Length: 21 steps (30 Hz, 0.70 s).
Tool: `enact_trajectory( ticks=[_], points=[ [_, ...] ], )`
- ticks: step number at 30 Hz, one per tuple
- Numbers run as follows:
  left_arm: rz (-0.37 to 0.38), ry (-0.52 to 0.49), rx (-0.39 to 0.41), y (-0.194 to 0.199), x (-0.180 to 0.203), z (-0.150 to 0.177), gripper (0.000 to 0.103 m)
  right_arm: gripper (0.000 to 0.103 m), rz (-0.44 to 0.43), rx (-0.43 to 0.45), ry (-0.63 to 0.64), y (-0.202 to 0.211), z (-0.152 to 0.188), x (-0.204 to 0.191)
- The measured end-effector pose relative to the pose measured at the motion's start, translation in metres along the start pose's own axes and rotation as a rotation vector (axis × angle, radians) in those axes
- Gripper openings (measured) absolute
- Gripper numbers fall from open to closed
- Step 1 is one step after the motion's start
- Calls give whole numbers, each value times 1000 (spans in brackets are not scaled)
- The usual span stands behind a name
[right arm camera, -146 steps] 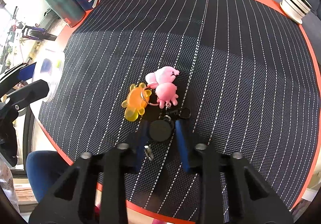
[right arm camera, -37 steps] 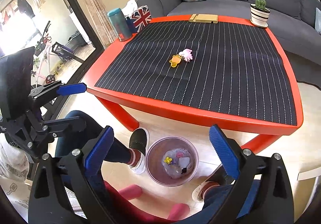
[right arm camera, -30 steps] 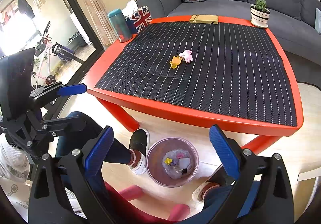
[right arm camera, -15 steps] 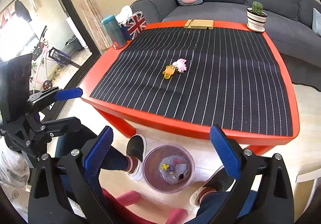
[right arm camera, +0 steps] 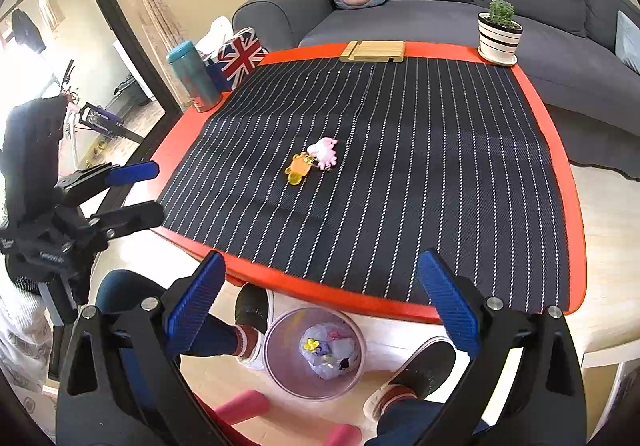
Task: Collect trash
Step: 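Move the left gripper back over the mat toward the orange toy, then grasp the orange toy with the left gripper while the right moves toward the pink pig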
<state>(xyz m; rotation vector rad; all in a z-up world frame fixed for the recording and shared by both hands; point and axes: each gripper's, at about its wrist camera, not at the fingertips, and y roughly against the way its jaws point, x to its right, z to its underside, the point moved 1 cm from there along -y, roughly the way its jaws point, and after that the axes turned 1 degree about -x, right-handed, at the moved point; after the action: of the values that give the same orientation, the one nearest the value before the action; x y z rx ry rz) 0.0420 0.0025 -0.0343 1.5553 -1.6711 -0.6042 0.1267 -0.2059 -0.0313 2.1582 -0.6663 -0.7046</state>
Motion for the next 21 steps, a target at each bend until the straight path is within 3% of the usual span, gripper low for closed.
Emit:
enact_trajectory(
  ticks=[12, 21],
  points=[
    [-32, -18, -141, -76, -11, -39, 94, 96, -6, -27, -30, -15, 1, 17],
    [-125, -22, -220, -129, -18, -46, 94, 96, -5, -40, -58, -21, 5, 32]
  ],
)
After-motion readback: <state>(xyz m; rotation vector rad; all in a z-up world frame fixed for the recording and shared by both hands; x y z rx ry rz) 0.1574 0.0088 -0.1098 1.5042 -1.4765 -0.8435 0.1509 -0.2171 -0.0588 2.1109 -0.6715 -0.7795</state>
